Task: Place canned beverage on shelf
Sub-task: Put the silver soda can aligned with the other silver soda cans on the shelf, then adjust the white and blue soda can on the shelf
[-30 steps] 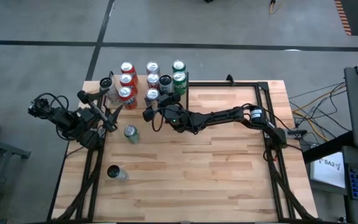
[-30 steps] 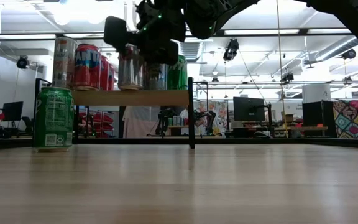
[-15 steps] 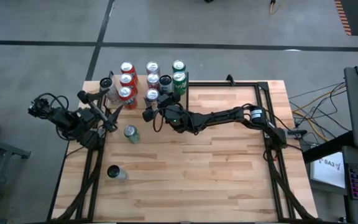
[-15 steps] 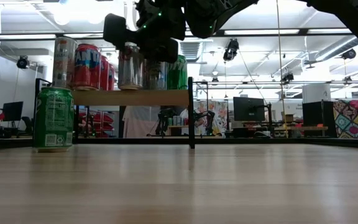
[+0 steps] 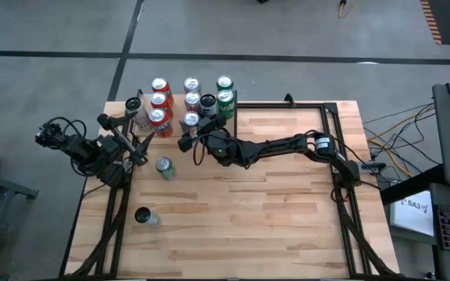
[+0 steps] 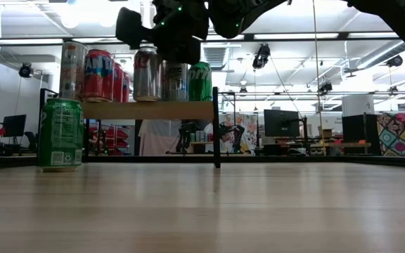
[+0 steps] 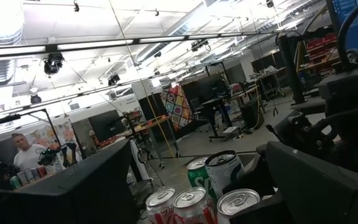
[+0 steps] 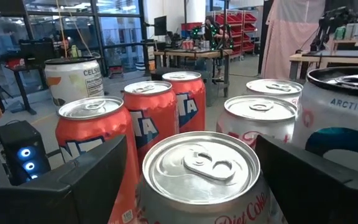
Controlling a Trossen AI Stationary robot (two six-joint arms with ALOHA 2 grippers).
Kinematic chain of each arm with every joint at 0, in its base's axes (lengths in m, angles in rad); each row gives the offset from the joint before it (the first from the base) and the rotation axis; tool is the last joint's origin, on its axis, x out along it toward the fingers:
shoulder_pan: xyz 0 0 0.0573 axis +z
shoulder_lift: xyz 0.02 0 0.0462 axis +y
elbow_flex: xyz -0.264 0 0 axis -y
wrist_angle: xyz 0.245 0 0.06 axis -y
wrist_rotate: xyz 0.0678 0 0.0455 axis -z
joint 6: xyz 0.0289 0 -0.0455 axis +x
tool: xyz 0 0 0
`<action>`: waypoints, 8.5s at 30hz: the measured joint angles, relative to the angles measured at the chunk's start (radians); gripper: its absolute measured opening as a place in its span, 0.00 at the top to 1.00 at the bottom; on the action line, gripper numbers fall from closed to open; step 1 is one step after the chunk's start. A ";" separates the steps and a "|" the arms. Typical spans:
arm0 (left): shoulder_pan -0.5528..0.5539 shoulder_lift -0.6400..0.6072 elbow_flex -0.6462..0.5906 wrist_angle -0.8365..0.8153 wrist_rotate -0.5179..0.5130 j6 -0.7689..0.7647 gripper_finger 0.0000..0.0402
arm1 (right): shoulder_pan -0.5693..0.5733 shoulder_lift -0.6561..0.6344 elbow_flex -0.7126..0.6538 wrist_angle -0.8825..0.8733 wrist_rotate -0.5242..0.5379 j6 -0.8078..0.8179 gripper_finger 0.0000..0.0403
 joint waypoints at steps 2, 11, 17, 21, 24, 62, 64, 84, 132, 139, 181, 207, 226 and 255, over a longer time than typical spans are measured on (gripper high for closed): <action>0.000 0.000 0.000 0.000 0.000 0.000 0.11 | 0.000 0.000 0.002 0.000 0.000 -0.003 0.15; 0.000 0.000 0.000 -0.001 0.000 0.000 0.11 | -0.001 0.000 0.003 0.000 0.000 -0.015 0.15; 0.000 0.000 0.000 -0.002 0.000 0.000 0.11 | -0.001 0.002 0.003 0.000 0.000 -0.015 0.15; 0.000 0.000 0.000 -0.005 0.000 0.000 0.11 | -0.001 0.002 0.003 -0.001 0.000 -0.015 0.15; 0.000 0.000 0.000 -0.039 0.008 -0.019 0.11 | -0.001 0.002 0.004 -0.001 0.000 -0.015 0.15; 0.074 0.538 -0.152 -0.224 -0.094 -0.830 0.99 | -0.001 0.003 0.004 0.000 -0.004 0.012 0.15; 0.101 0.567 -0.148 -0.203 -0.094 -0.830 1.00 | -0.001 0.003 0.004 0.000 -0.004 0.012 0.15; 0.305 0.815 -0.146 0.181 0.065 -0.734 1.00 | 0.001 0.003 0.004 -0.001 -0.010 0.031 0.15; 0.377 0.898 -0.121 0.317 0.065 -0.647 1.00 | 0.009 0.002 0.004 0.050 -0.009 -0.036 0.15; 0.377 0.897 -0.120 0.318 0.064 -0.647 1.00 | 0.012 0.002 0.018 0.046 -0.008 -0.061 0.15; 0.408 0.898 -0.106 0.311 0.063 -0.618 1.00 | 0.056 -0.040 0.039 0.080 -0.010 -0.296 0.15; 0.161 0.489 -0.054 0.255 0.123 -0.313 1.00 | 0.072 -0.396 0.038 -0.575 -0.319 -0.067 0.32; 0.158 0.199 0.221 -0.352 0.371 -0.349 1.00 | -0.039 -0.489 0.037 -0.912 -0.325 -0.169 0.96; 0.159 0.163 0.227 -0.346 0.371 -0.359 1.00 | -0.393 -0.389 0.037 -0.773 -0.892 -0.386 0.98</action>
